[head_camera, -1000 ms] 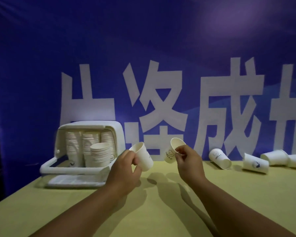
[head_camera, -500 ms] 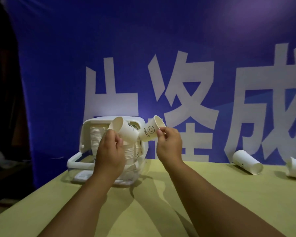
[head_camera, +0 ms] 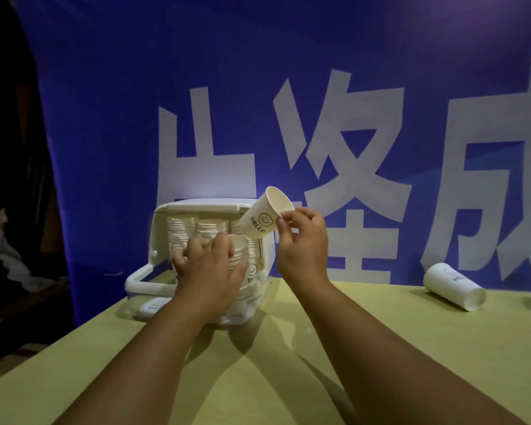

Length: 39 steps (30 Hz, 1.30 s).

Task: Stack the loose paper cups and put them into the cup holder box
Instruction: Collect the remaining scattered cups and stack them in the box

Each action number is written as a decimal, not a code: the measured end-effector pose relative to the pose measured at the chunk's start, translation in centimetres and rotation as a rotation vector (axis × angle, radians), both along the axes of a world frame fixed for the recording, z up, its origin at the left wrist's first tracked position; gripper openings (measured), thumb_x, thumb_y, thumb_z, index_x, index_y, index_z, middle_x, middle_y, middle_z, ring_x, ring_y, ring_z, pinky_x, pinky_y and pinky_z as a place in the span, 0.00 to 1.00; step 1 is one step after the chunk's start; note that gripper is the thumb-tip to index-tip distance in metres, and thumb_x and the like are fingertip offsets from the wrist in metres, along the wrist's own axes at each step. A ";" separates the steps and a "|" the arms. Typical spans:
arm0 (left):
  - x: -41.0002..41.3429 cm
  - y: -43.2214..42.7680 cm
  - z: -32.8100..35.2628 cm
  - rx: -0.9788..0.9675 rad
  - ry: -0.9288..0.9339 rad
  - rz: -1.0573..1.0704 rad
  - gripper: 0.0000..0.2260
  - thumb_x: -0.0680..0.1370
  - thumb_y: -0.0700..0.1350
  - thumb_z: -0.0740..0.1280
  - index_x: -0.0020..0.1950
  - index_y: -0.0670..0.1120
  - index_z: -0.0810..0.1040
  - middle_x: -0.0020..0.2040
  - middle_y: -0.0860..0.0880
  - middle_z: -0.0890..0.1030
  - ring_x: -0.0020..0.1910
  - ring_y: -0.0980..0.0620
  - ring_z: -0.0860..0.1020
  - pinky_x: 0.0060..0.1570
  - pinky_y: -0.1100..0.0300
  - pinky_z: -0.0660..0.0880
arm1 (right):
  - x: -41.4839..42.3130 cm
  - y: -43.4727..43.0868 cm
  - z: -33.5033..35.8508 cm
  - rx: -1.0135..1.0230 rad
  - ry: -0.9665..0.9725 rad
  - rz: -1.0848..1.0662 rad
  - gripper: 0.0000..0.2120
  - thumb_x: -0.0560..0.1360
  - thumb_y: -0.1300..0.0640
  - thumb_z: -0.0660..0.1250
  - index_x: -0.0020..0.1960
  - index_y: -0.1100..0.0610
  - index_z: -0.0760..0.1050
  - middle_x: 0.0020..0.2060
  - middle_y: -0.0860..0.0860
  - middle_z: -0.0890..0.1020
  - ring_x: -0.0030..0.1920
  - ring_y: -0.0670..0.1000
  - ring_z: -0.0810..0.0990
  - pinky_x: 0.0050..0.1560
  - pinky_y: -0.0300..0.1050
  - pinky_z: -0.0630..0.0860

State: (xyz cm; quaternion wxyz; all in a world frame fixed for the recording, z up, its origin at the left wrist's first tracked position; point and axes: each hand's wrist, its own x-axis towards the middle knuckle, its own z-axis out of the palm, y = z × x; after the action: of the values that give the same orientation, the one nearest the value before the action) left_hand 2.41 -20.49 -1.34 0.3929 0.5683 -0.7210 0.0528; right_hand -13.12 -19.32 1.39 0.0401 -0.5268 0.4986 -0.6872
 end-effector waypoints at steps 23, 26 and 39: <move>0.6 -2.1 -1.7 -0.120 0.168 -0.133 0.43 0.77 0.57 0.72 0.78 0.68 0.43 0.79 0.52 0.57 0.75 0.45 0.65 0.65 0.40 0.75 | 2.4 0.4 0.2 0.191 0.436 0.123 0.18 0.81 0.57 0.64 0.70 0.51 0.73 0.66 0.49 0.74 0.63 0.50 0.74 0.64 0.43 0.73; 0.6 -2.4 -1.9 -0.114 0.210 -0.141 0.30 0.80 0.52 0.69 0.79 0.57 0.60 0.76 0.54 0.61 0.70 0.49 0.69 0.61 0.50 0.78 | 2.2 0.0 -0.9 0.262 0.486 0.153 0.19 0.81 0.60 0.63 0.71 0.51 0.72 0.66 0.49 0.77 0.63 0.50 0.77 0.60 0.39 0.70; 0.6 -1.1 -1.5 -0.173 0.204 -0.069 0.06 0.81 0.50 0.66 0.57 0.54 0.73 0.56 0.55 0.74 0.52 0.54 0.75 0.45 0.57 0.80 | 0.7 0.3 -2.5 0.265 0.337 0.058 0.09 0.79 0.55 0.68 0.59 0.49 0.78 0.54 0.46 0.80 0.49 0.46 0.79 0.55 0.42 0.79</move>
State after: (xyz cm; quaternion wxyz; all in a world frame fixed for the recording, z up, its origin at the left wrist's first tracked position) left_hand 3.04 -21.64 -2.82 0.5131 0.5096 -0.6893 0.0431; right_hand -12.38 -19.01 -1.16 0.0450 -0.6386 0.5688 -0.5164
